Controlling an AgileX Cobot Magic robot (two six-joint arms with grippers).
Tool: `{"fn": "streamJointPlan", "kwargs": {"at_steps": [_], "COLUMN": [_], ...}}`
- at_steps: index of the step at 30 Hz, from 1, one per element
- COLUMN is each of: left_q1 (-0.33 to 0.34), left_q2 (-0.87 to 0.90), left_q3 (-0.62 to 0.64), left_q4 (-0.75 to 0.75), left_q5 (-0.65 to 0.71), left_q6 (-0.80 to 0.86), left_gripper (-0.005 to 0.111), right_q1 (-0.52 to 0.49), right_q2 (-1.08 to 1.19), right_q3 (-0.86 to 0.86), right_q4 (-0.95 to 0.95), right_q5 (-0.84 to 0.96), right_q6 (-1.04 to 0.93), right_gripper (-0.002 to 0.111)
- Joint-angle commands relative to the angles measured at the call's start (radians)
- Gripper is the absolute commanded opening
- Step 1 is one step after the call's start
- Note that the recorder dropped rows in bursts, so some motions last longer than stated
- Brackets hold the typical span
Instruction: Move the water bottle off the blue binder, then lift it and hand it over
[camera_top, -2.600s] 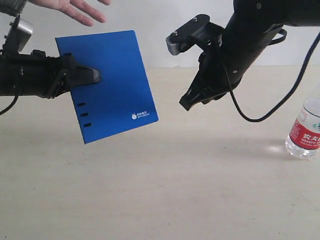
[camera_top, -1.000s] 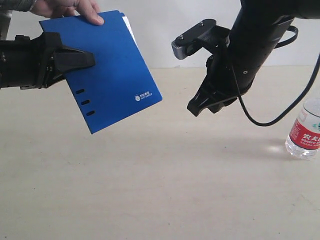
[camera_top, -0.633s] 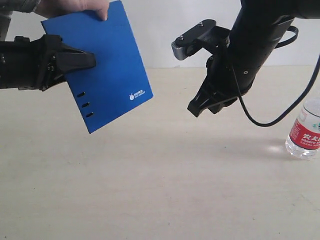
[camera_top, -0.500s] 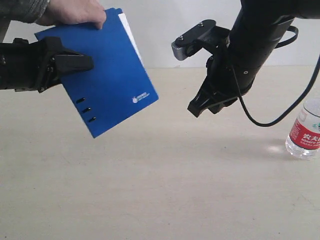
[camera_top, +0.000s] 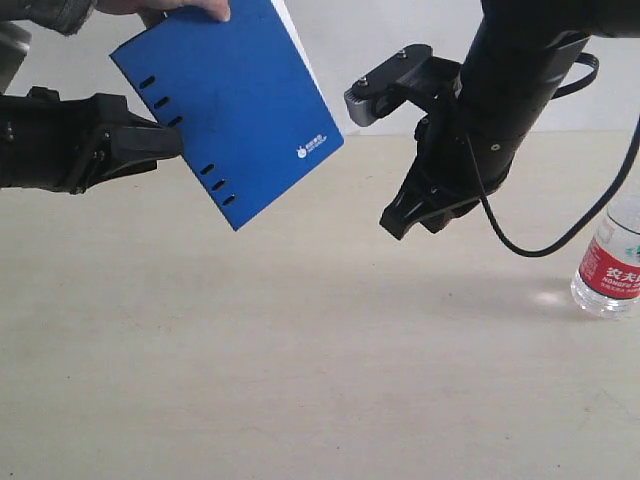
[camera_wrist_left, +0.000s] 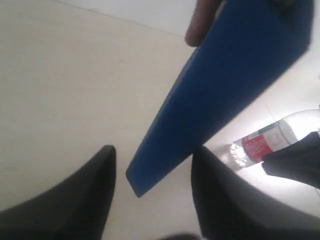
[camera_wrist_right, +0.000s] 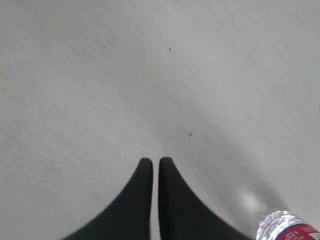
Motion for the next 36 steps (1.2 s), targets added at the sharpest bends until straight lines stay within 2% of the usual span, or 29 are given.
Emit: {"fn": "streamJointPlan", "kwargs": {"at_steps": [1,6,10,13,15,23,31,36], "left_q1": [-0.002,-0.002,0.0,0.0,0.0,0.0,0.0,0.0], "left_q2": [-0.007,-0.069,-0.186,-0.291,-0.369,-0.72,-1.099,-1.243], "left_q3": [0.016,0.08,0.149,0.183,0.202,0.302,0.508,0.614], "left_q4": [0.04,-0.012,-0.105,-0.105,-0.105,-0.105,-0.105,-0.105], "left_q5": [-0.135,-0.262,-0.296,-0.296,-0.318,-0.555,-0.656,-0.682], "left_q6": [-0.018,0.108,0.194,0.216,0.225,0.231,0.106,0.106], "left_gripper": [0.043,0.043,0.04,0.022,0.005,0.004,0.004,0.004], "right_q1": [-0.005,-0.005,-0.005,-0.005,-0.005,-0.005,-0.005,-0.005], "right_q2": [-0.01,-0.035,-0.077,-0.107,-0.125,-0.209,-0.454,-0.642], "right_q3": [-0.004,-0.004,-0.004,-0.004,-0.004,-0.004,-0.004,-0.004], "right_q4": [-0.015,-0.015,-0.015,-0.015,-0.015,-0.013,-0.011,-0.011], "right_q5": [0.009,0.009,0.003,0.003,0.003,0.03,-0.029,-0.035], "right_q6": [-0.009,-0.009,-0.013,-0.013,-0.006,0.002,0.054,0.062], "right_gripper": [0.0,0.0,0.0,0.0,0.0,0.0,0.0,0.0]}}
